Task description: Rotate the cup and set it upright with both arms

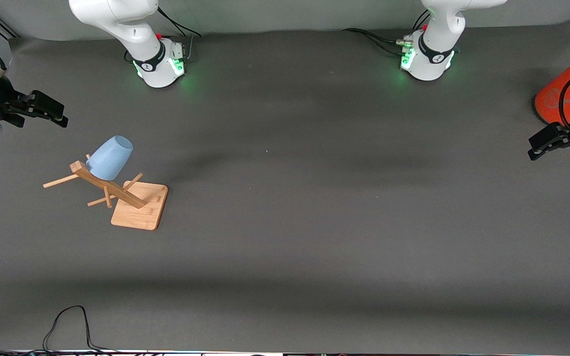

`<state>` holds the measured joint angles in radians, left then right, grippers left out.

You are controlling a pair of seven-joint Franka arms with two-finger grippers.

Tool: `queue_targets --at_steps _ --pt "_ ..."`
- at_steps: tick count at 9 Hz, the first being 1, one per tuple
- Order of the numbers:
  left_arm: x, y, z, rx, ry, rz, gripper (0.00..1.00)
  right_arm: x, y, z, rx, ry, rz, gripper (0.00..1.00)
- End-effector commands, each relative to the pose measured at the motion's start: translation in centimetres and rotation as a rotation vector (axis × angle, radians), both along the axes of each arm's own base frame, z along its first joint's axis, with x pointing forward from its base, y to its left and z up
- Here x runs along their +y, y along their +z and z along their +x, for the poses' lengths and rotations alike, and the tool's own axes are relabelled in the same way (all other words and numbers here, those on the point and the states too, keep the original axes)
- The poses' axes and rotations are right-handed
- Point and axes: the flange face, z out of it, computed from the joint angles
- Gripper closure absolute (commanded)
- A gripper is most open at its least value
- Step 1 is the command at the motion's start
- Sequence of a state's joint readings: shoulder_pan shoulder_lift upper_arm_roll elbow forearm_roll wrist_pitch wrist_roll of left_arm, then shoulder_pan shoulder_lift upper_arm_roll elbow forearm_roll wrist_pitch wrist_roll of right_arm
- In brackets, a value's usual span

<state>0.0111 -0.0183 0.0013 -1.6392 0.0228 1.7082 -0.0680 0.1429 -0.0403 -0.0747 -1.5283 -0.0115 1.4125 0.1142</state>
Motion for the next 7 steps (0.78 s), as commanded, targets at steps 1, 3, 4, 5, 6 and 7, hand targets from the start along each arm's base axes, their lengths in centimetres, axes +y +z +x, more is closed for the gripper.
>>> queue_targets --at_steps 1,3,4,5,6,7 --pt "0.0 1.5 -1.6 0.020 -0.010 0.008 0.00 0.3 -0.2 -0.5 0.003 -0.011 -0.008 0.00" --pt "-0.3 1.9 -2.2 0.031 -0.017 0.008 0.00 0.4 -0.3 -0.3 0.007 -0.009 -0.004 0.00" --pt "-0.5 2.0 -2.2 0.028 -0.022 0.008 0.00 1.1 -0.8 -0.1 0.021 -0.010 0.052 0.00" --pt "-0.5 2.2 -2.3 0.023 -0.020 -0.001 0.00 1.5 -0.7 -0.3 0.025 -0.011 0.100 0.00" --pt "-0.8 2.5 -2.7 0.025 -0.025 -0.003 0.00 1.6 -0.6 -0.7 0.034 -0.005 0.101 0.00" --pt "-1.4 2.3 -2.8 0.029 -0.037 -0.001 0.00 1.9 -0.9 -0.8 0.053 -0.001 0.104 0.00"
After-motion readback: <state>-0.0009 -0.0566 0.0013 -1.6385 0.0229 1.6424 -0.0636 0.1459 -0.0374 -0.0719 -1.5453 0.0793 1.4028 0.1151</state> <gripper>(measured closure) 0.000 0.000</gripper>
